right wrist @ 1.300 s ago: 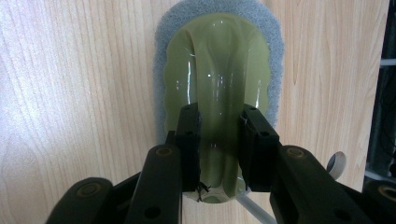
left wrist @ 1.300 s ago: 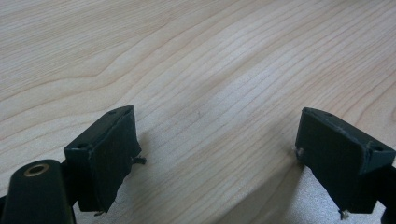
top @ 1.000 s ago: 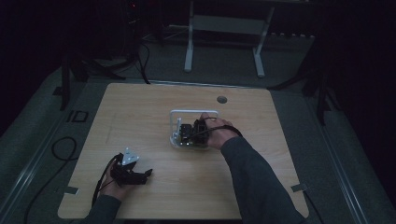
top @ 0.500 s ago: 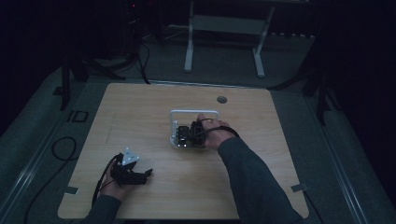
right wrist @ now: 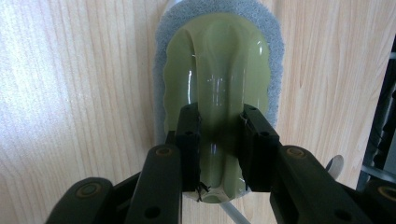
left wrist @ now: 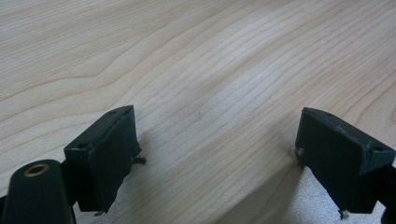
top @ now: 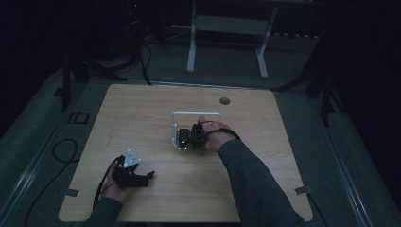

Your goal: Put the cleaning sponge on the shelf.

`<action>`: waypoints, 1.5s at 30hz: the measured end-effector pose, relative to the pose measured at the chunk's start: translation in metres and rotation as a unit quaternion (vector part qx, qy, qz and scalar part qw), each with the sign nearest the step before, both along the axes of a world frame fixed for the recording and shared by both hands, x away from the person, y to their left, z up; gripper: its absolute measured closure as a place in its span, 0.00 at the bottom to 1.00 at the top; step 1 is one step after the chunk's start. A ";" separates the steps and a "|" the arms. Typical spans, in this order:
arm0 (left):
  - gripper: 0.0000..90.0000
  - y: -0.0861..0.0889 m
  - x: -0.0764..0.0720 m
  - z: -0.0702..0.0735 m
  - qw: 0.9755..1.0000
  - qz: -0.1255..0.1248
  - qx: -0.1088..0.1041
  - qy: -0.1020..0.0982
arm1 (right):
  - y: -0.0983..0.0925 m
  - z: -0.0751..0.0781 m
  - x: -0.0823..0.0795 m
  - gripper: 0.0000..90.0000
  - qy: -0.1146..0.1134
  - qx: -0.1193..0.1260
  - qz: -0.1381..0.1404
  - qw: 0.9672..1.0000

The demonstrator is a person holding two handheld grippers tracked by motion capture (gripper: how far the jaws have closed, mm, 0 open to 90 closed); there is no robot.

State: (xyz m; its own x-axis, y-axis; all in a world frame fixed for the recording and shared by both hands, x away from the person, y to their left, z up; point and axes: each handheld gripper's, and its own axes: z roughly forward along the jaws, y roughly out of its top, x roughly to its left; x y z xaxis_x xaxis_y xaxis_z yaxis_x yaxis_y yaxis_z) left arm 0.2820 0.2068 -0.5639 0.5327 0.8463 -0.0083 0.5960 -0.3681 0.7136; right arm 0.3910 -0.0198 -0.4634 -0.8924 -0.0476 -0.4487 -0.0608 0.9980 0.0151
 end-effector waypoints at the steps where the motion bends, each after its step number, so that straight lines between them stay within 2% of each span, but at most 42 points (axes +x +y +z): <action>1: 0.15 0.000 0.000 0.000 1.000 0.000 0.000 0.000 | 0.000 0.000 0.000 0.80 0.000 0.001 -0.002 1.000; 13: 0.15 0.000 0.000 0.000 1.000 0.000 0.001 0.000 | 0.001 -0.003 0.001 0.79 -0.014 0.000 -0.001 1.000; 38: 0.15 0.000 0.000 0.000 1.000 -0.001 0.001 0.000 | -0.001 -0.011 0.010 0.80 -0.047 0.005 -0.016 0.999; 42: 0.15 0.000 0.000 0.000 1.000 0.000 0.001 0.001 | -0.001 -0.012 0.012 0.77 -0.046 0.003 -0.020 0.999; 45: 0.15 0.000 0.000 0.000 1.000 -0.001 0.001 0.000 | -0.002 -0.012 0.012 0.71 -0.045 0.003 -0.022 0.999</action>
